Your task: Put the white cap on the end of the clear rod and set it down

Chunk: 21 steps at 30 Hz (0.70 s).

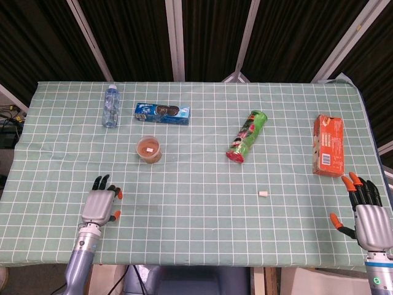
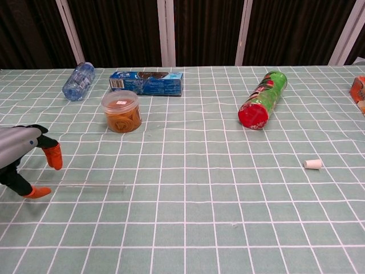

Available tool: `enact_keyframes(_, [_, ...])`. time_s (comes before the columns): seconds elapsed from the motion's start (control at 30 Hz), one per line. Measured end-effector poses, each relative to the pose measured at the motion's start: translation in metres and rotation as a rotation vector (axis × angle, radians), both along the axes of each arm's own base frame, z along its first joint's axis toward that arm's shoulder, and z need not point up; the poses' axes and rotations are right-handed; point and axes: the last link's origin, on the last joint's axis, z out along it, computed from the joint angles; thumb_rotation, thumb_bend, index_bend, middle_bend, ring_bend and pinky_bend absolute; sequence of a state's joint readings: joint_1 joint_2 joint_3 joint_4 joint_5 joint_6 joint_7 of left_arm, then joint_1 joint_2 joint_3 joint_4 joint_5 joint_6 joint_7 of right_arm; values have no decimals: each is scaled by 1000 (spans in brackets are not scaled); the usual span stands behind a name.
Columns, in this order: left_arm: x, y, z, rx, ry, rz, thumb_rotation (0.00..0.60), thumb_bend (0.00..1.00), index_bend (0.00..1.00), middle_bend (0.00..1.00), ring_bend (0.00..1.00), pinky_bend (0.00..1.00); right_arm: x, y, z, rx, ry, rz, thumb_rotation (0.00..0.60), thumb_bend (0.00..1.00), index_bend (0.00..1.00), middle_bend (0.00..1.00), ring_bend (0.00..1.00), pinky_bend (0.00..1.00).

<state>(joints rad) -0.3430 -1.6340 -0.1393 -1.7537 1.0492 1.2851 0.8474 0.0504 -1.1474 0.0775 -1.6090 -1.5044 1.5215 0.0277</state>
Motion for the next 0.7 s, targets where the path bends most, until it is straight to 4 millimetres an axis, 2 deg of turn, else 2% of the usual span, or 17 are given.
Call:
enact_keyframes(0.33, [9,2,-13,-22,14,28,600,382,476,334,54,0,1,0,0,2,-8,3,600,323,0,0,0,0])
enact_keyframes(0.7, [22,3,-19,-50,40,49,600,417,488,333,54,0,1,0,0,0,-17,9,600,322,0,0,0,0])
